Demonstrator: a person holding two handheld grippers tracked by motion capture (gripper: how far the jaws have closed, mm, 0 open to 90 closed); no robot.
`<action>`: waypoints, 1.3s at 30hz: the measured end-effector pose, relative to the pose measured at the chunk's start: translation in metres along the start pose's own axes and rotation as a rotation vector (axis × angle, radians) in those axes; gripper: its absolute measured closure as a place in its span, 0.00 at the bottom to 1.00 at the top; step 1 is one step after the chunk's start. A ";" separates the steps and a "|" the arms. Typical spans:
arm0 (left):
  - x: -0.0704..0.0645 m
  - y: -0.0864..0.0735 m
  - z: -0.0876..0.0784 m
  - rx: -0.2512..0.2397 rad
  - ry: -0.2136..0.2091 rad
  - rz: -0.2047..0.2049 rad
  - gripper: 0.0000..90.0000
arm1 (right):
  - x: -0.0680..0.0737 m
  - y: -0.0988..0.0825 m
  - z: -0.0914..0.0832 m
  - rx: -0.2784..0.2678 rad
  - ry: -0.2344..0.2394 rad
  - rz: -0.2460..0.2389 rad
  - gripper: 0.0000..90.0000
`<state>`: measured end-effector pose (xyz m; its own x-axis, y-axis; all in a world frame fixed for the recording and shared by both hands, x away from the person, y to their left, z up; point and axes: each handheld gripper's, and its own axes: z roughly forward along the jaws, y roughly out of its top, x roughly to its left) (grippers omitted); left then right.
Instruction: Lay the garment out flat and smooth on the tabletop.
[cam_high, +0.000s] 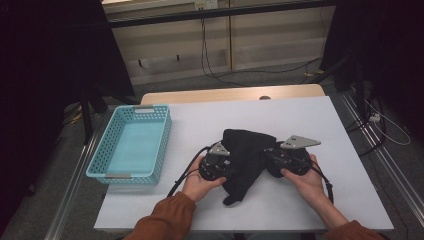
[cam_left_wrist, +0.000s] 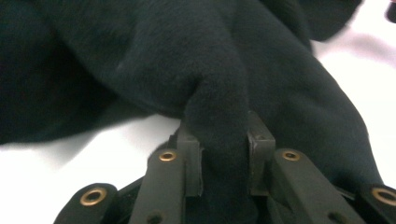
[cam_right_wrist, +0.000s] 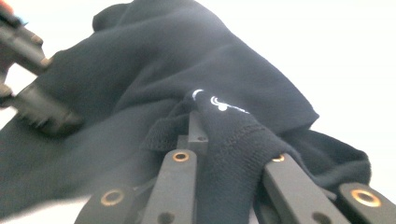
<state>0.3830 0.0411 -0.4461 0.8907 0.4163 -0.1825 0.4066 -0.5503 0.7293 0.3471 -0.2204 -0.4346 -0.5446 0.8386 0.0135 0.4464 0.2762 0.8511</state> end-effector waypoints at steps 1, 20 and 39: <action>0.000 0.000 0.000 0.000 0.000 0.000 0.82 | -0.003 0.000 -0.002 -0.009 -0.008 0.007 0.92; -0.038 0.015 -0.004 -0.052 -0.021 0.070 0.59 | -0.018 0.004 -0.022 -0.060 -0.062 0.023 0.92; -0.007 0.060 -0.020 -0.128 0.085 0.112 0.51 | -0.017 0.005 -0.020 -0.061 -0.050 0.020 0.92</action>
<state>0.3971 0.0199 -0.3881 0.9065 0.4200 -0.0435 0.2720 -0.5022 0.8208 0.3441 -0.2429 -0.4197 -0.4995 0.8663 0.0059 0.4119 0.2315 0.8813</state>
